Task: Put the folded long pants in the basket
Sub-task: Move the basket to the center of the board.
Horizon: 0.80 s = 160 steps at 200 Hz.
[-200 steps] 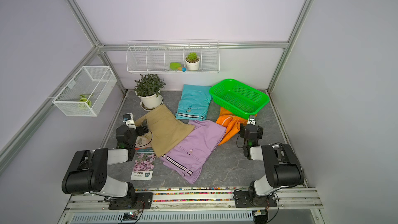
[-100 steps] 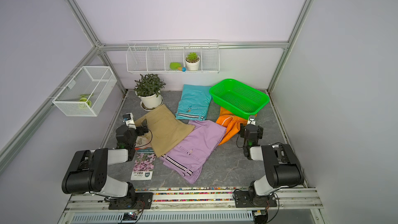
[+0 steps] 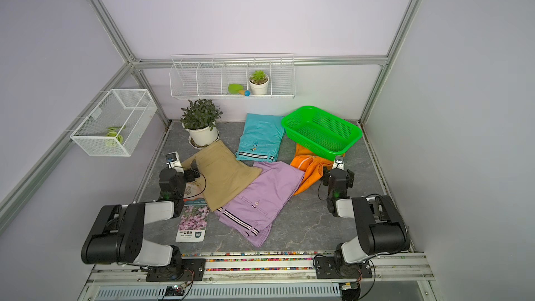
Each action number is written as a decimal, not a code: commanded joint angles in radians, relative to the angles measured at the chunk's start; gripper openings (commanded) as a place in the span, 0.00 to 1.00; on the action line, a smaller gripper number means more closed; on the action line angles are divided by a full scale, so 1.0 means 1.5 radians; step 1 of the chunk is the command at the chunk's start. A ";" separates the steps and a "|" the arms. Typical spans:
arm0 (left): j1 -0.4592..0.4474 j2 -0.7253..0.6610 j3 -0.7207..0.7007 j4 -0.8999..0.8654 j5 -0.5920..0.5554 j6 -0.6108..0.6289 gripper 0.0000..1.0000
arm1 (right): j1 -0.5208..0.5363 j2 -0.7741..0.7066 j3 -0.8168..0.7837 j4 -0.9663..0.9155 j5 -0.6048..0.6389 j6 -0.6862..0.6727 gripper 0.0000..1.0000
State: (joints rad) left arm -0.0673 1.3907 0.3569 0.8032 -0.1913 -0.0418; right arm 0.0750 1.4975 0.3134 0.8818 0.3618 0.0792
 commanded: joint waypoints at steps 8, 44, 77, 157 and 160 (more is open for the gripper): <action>-0.027 -0.157 0.076 -0.229 -0.113 -0.117 1.00 | 0.085 -0.042 -0.074 0.224 0.195 -0.075 0.99; -0.025 -0.223 0.197 -0.602 -0.040 -0.365 1.00 | 0.028 -0.254 0.189 -0.610 0.265 0.300 0.99; 0.009 -0.252 0.233 -0.775 0.136 -0.459 1.00 | -0.030 -0.230 0.345 -0.933 0.135 0.361 0.99; 0.045 -0.160 0.352 -0.963 0.446 -0.247 0.86 | -0.040 -0.061 0.513 -1.002 -0.120 0.314 0.95; 0.045 -0.165 0.349 -0.963 0.443 -0.242 0.86 | -0.041 -0.052 0.519 -1.002 -0.124 0.314 0.95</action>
State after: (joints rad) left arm -0.0006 1.1706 0.8482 -0.5011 0.3908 -0.5362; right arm 0.0254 1.3411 0.9909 -0.5308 0.2653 0.5289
